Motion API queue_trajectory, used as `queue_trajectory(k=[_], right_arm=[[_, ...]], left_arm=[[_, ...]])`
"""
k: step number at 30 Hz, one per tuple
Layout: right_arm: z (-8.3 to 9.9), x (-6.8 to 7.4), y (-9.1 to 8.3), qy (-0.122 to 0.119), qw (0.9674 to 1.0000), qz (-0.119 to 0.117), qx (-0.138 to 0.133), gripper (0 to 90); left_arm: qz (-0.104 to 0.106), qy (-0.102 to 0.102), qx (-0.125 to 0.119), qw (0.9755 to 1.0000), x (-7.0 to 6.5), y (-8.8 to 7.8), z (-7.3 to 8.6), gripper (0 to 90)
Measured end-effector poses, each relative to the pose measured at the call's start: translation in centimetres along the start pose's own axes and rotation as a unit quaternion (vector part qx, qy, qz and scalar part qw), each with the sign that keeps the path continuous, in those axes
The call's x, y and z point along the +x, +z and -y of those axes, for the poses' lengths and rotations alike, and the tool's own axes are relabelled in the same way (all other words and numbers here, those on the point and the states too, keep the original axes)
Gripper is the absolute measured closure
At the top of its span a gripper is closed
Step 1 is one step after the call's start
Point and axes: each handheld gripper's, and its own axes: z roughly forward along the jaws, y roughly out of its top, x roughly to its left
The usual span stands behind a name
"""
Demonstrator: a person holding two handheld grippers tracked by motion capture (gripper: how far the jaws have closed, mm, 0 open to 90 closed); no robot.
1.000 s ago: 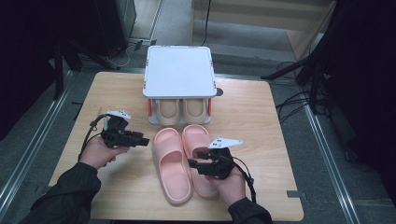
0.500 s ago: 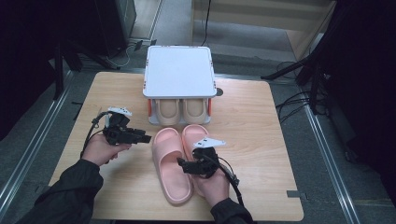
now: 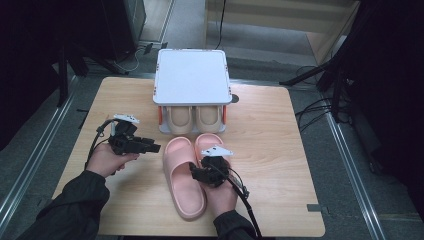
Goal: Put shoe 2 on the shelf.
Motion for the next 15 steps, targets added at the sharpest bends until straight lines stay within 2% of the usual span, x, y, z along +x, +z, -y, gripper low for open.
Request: queue_trajectory(k=[8,11,15], right_arm=[[-0.09,-0.36,-0.06,0.008,1.0,-0.001,0.003,59.4],[-0.09,-0.46,-0.29,0.004,1.0,0.004,0.001,68.5],[-0.16,-0.71,-0.49,0.007,1.0,0.0,0.002,70.6]], left_arm=[[0.0,0.0,-0.001,1.0,0.08,-0.03,0.0,51.3],[0.0,-0.002,-0.001,1.0,0.07,0.0,0.0,51.3],[0.0,-0.003,0.0,1.0,0.1,-0.02,0.0,51.3]])
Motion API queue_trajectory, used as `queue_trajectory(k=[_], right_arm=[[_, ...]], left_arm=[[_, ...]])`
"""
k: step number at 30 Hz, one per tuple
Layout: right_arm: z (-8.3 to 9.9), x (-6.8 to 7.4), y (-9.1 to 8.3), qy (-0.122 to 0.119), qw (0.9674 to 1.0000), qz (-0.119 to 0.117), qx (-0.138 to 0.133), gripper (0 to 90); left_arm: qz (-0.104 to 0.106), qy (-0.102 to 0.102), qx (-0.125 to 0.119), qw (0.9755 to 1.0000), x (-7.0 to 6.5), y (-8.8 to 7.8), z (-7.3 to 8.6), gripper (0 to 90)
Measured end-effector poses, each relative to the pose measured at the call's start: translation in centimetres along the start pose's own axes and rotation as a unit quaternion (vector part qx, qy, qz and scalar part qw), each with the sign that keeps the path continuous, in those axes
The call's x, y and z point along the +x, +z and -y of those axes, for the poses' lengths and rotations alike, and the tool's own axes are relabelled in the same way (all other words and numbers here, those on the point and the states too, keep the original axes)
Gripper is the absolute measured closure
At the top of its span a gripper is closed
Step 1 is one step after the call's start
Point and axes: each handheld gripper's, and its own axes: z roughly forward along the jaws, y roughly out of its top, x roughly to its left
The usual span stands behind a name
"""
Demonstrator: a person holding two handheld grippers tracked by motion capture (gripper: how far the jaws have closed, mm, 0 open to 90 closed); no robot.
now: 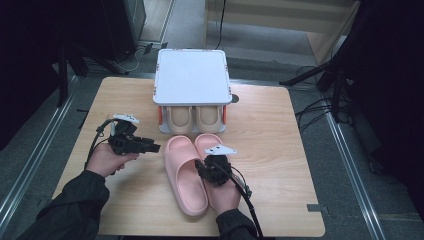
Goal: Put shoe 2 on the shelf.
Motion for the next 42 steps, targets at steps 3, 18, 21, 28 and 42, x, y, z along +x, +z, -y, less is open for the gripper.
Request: queue_trajectory(k=[3,18,21,28,42], right_arm=[[0.0,0.0,-0.1,0.001,1.0,0.0,0.001,72.2],[-0.7,-1.6,-2.3,-0.01,0.9966,-0.08,0.02,77.5],[-1.0,-2.1,-3.2,-0.03,0.9934,-0.109,0.016,77.4],[-2.3,-2.4,-4.2,-0.131,0.9753,-0.175,0.03,77.2],[-5.7,-1.5,-3.4,-0.212,0.9322,-0.288,0.051,76.8]], left_arm=[[0.0,0.0,0.0,1.0,0.1,0.0,0.0,51.3],[-0.003,-0.006,-0.014,0.9999,0.3,-0.6,0.0,51.1],[-0.005,-0.008,-0.016,0.9998,0.4,-0.7,0.0,51.1],[-0.009,-0.015,-0.03,0.9994,0.6,-1.3,0.3,50.9],[-0.032,-0.022,-0.04,0.9984,0.8,-3.2,2.0,50.5]])
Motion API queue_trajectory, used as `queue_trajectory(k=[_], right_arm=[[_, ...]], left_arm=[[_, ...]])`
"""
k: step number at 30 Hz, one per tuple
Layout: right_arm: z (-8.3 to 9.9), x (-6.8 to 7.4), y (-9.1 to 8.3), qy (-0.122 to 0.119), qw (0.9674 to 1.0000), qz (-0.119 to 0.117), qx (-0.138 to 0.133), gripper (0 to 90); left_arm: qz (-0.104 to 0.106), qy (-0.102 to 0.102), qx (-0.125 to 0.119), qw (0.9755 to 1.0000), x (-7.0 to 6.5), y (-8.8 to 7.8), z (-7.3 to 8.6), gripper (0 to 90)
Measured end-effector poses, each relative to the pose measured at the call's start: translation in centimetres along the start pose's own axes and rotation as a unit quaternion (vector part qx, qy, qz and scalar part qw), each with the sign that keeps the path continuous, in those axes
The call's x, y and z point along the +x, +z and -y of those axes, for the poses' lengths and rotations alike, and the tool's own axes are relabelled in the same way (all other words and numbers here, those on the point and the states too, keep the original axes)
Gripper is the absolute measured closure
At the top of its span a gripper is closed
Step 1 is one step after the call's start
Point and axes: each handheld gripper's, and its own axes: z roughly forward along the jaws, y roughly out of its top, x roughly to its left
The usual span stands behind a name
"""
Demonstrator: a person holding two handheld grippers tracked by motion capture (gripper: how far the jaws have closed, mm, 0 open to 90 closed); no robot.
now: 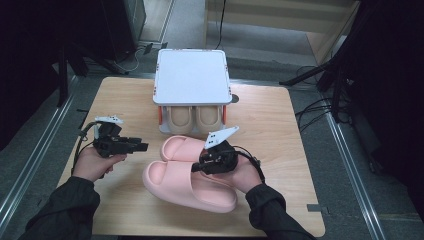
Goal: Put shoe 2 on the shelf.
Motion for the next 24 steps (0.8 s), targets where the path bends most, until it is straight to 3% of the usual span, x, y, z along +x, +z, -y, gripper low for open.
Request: queue_trajectory(k=[9,15,24], right_arm=[[-3.2,-0.4,-0.4,-0.038,0.9991,-0.019,0.008,76.8],[-5.8,-0.8,-1.4,-0.049,0.9983,-0.031,0.001,76.7],[-10.2,-0.8,-2.9,-0.083,0.9959,-0.03,0.017,76.6]], left_arm=[[-0.014,-0.013,0.001,0.9998,0.1,-1.2,1.6,50.5],[-0.024,-0.023,-0.003,0.9995,0.1,-2.1,2.5,50.4],[-0.028,-0.029,-0.005,0.9992,0.1,-2.7,3.2,50.5]])
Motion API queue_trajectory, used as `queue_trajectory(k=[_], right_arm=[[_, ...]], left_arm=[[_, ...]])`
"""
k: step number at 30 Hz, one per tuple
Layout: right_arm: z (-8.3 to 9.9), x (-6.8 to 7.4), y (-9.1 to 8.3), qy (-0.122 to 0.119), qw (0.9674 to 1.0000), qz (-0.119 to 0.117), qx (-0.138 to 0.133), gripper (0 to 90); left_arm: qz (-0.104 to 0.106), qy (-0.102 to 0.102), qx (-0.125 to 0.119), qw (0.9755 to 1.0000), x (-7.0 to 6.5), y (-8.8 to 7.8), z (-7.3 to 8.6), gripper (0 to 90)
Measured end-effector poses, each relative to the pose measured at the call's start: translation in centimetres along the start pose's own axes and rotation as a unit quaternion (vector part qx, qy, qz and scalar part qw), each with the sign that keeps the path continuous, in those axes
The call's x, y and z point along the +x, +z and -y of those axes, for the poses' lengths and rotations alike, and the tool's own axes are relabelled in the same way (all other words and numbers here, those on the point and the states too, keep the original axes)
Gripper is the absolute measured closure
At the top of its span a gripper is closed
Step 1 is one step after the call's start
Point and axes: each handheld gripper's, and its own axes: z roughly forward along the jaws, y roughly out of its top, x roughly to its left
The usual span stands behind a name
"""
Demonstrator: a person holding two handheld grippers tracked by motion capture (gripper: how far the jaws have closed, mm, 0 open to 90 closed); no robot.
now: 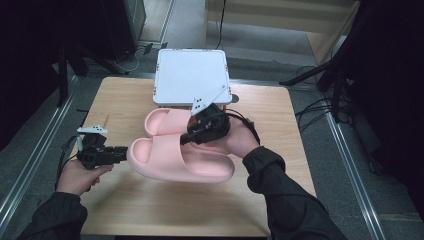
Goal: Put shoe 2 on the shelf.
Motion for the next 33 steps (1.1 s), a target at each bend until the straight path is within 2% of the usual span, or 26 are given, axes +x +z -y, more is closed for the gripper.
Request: queue_trajectory(k=[3,8,10,12,15,17,20,21,24,26,27,28,32,33], right_arm=[[-1.4,-0.3,-0.8,0.001,1.0,-0.002,-0.008,76.6],[-3.9,-1.2,-1.9,0.021,0.9992,0.024,-0.022,76.7],[-5.0,-1.8,-2.2,0.032,0.9981,0.049,-0.02,76.7],[-6.0,-2.6,-2.5,0.049,0.9955,0.08,-0.018,76.6],[-7.0,-4.1,-2.9,0.081,0.9885,0.125,-0.027,76.7],[-7.4,-5.3,-2.8,0.118,0.9798,0.157,-0.037,76.7],[-7.8,-7.2,-2.5,0.162,0.9631,0.211,-0.037,76.7],[-7.9,-7.8,-2.4,0.176,0.957,0.227,-0.04,76.7],[-8.0,-9.5,-2.1,0.23,0.9346,0.266,-0.054,76.9],[-8.3,-10.4,-1.8,0.255,0.9208,0.289,-0.056,76.9],[-8.5,-10.9,-1.5,0.261,0.9123,0.31,-0.056,76.8],[-8.7,-11.2,-1.4,0.26,0.9083,0.323,-0.054,76.8],[-9.2,-12.6,-0.5,0.28,0.8823,0.376,-0.049,76.7],[-9.2,-12.9,-0.3,0.288,0.8774,0.381,-0.048,76.7]], left_arm=[[-0.001,-0.002,-0.002,1.0,0.0,0.0,0.0,50.5],[0.002,0.001,-0.002,1.0,0.0,0.1,-0.1,50.5],[0.003,0.004,-0.001,1.0,0.0,0.2,-0.2,50.5],[0.004,0.004,-0.001,1.0,-0.1,0.3,-0.2,50.5],[0.007,0.005,0.0,1.0,-0.1,0.5,-0.3,50.5],[0.011,0.006,0.001,0.9999,-0.1,0.6,-0.4,50.5],[0.015,0.008,0.001,0.9999,-0.2,0.7,-0.5,50.5],[0.016,0.007,0.0,0.9998,-0.3,0.7,-0.5,50.5],[0.021,0.009,0.001,0.9997,-0.2,0.9,-0.6,50.5],[0.024,0.012,0.004,0.9996,-0.3,1.1,-0.8,50.5],[0.025,0.012,0.002,0.9996,-0.3,1.1,-0.8,50.4],[0.026,0.015,0.003,0.9995,-0.4,1.2,-0.9,50.4],[0.033,0.023,0.005,0.9992,-0.5,1.6,-1.2,50.4],[0.035,0.024,0.006,0.9991,-0.6,1.7,-1.3,50.4]])
